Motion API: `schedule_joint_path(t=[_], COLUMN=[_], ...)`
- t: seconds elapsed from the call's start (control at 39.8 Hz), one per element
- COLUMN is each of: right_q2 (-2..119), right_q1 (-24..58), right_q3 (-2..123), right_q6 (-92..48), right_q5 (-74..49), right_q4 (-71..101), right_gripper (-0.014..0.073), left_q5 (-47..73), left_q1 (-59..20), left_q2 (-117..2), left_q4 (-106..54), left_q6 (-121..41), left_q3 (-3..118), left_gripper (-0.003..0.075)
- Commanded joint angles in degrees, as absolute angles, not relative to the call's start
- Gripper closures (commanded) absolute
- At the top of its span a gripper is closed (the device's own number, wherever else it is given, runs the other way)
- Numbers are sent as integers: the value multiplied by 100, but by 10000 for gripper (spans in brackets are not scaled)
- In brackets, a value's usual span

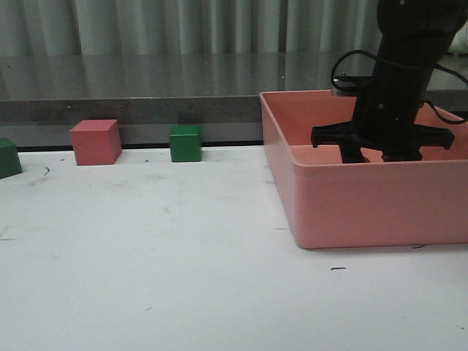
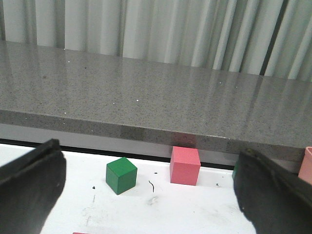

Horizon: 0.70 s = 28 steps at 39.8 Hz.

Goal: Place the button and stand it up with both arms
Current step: 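Lower the right gripper into the pink bin and grasp the yellow button, then lift the button out of the bin and carry it toward the left gripper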

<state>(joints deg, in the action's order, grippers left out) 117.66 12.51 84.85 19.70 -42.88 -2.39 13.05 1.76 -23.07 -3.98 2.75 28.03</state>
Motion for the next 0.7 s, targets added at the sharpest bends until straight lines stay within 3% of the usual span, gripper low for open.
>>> schedule_joint_path(t=[0.0,0.33,0.68], right_q2=[11205,10408,10408], right_q1=[1224,1477,3040], right_q3=[8714,9455,10511], right_q6=[1974,1974,1968], right_q5=[-4338,-5074,-5428], right_q4=[-303,-296,-227], right_gripper=[299,299,299], left_q5=[829,829,829], left_q1=[139,139,139], left_q2=[-2384,-2384,-2384], left_q4=[-412,-412,-412], left_q6=[289,289,289], left_q3=[3010,3010,3010], left_gripper=[49,49,49])
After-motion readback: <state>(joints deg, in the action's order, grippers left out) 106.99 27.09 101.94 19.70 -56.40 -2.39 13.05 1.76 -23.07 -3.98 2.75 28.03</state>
